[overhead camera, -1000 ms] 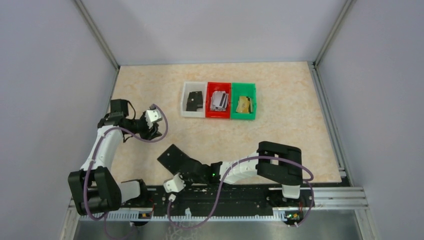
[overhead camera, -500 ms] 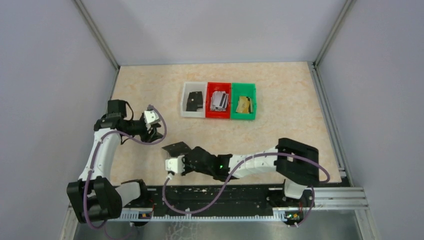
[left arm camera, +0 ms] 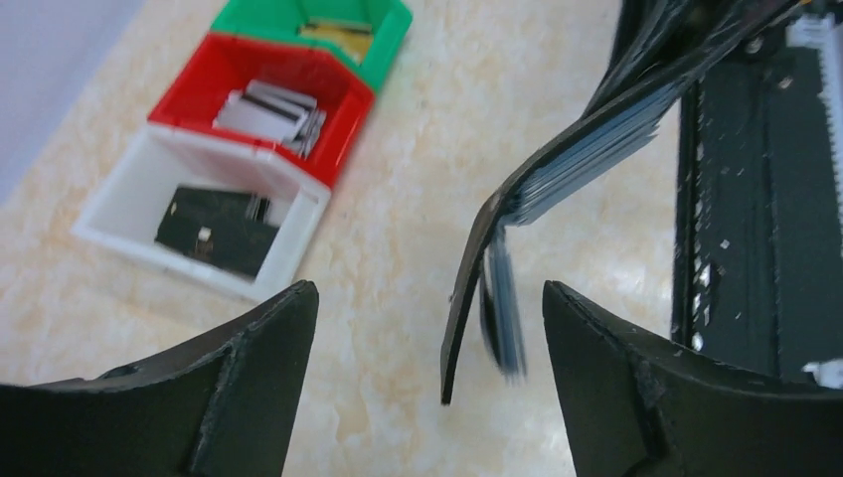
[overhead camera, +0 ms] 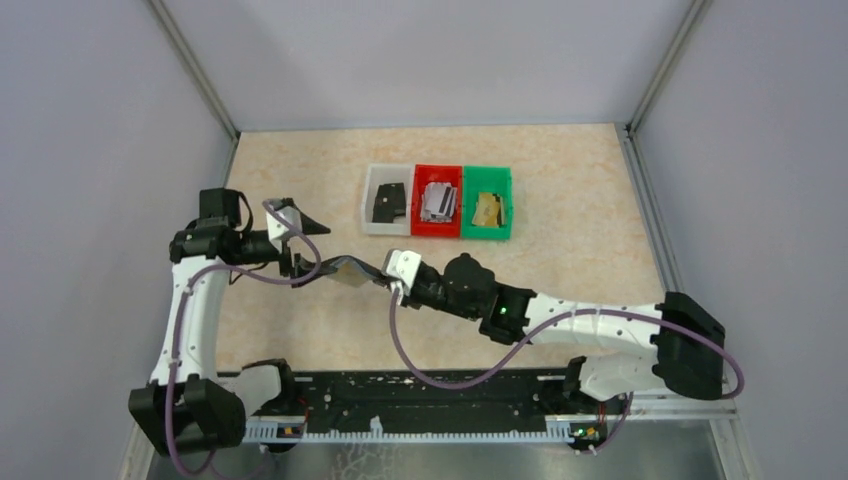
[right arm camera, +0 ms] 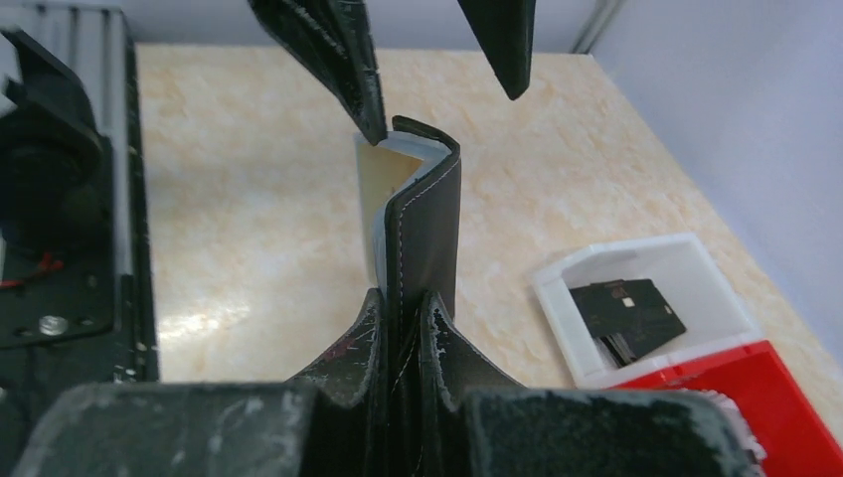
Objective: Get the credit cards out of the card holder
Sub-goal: Pick up the card holder from the corner of the board.
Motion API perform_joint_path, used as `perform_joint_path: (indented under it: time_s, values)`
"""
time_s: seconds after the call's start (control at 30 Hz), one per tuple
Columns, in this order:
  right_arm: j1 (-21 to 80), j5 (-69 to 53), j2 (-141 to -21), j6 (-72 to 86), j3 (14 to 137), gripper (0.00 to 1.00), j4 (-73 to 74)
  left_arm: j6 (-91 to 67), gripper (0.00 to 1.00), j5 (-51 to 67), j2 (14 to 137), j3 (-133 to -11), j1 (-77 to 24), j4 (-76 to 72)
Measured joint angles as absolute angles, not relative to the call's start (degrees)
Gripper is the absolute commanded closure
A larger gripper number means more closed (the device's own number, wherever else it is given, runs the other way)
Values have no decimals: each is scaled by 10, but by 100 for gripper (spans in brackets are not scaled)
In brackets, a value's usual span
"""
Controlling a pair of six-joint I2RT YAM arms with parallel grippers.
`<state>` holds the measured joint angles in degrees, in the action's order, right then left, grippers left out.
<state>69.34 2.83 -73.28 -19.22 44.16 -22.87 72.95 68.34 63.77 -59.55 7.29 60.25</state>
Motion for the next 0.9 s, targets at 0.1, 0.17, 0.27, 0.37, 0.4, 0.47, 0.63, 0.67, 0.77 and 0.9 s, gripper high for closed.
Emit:
perform_joint_path:
  time_s: [0.1, 0.17, 0.27, 0.37, 0.4, 0.47, 0.63, 0.67, 0.77, 0.9]
  values:
    - [669, -22, -702, -143, 445, 100, -222, 701, 1, 743, 612, -608, 73, 613]
    - [650, -57, -694, -107, 457, 100, -209, 674, 1, 773, 597, -616, 73, 618]
    - [629, -101, -694, -65, 480, 100, -194, 625, 2, 808, 580, -634, 73, 618]
    - [615, -142, -686, -30, 486, 100, -187, 586, 4, 832, 568, -652, 73, 614]
    - [609, -158, -681, -16, 486, 100, -185, 582, 4, 837, 563, -654, 73, 614]
    - [594, -193, -671, 13, 486, 100, -185, 579, 4, 841, 555, -654, 73, 617]
    - [553, -274, -648, 84, 486, 100, -212, 599, 3, 841, 551, -654, 73, 651]
    - [546, -291, -644, 100, 486, 100, -223, 600, 2, 841, 550, -654, 73, 659]
    - [536, -326, -636, 135, 486, 100, -251, 594, 2, 847, 541, -654, 73, 668]
    - [529, -360, -628, 171, 486, 100, -284, 540, 7, 862, 523, -654, 73, 651]
